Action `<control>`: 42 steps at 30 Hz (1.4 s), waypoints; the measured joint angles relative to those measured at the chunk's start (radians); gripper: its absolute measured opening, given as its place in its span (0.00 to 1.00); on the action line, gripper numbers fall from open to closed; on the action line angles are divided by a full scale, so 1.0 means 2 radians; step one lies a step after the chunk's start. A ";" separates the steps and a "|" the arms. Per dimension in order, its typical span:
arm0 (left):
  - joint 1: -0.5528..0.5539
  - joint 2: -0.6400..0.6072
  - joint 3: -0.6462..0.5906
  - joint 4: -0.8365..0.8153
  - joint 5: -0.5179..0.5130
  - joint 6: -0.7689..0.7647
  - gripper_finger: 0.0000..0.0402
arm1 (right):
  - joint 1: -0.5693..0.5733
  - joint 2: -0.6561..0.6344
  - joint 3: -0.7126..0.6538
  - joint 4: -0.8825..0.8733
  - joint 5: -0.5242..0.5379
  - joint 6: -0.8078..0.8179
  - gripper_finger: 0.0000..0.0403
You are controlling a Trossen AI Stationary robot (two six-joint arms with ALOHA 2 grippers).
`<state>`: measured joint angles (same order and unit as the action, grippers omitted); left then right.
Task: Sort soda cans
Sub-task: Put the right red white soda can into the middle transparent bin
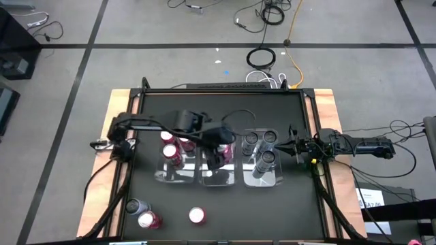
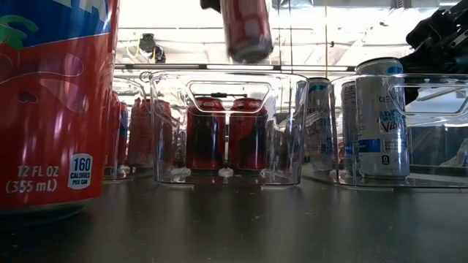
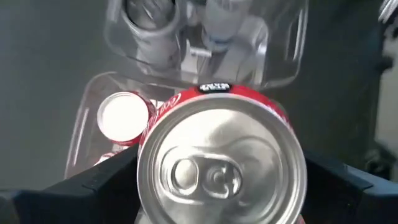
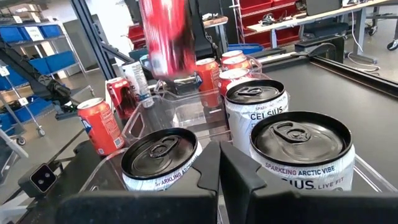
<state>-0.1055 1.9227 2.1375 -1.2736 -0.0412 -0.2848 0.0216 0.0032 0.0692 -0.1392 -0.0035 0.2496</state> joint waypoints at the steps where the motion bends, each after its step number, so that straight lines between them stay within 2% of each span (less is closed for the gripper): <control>1: 0.002 0.009 0.000 -0.001 0.004 0.012 0.86 | 0.000 0.000 0.000 0.000 0.000 0.000 0.01; 7: 0.004 0.061 0.000 -0.003 0.007 0.053 0.86 | 0.000 0.000 0.000 0.000 0.000 0.000 0.01; 22: 0.004 0.154 -0.001 -0.004 -0.024 0.055 0.86 | 0.000 0.000 0.000 0.000 0.000 0.000 0.01; 26: 0.005 0.158 -0.001 -0.003 -0.039 0.052 0.86 | 0.000 0.000 0.000 0.000 0.000 0.000 0.01; 42: 0.005 0.158 -0.001 0.028 -0.039 0.041 0.86 | 0.000 0.000 0.000 0.000 0.000 0.000 0.01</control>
<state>-0.0964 2.2379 2.1365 -1.2174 -0.1198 -0.2035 0.0215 0.0032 0.0692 -0.1390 -0.0025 0.2497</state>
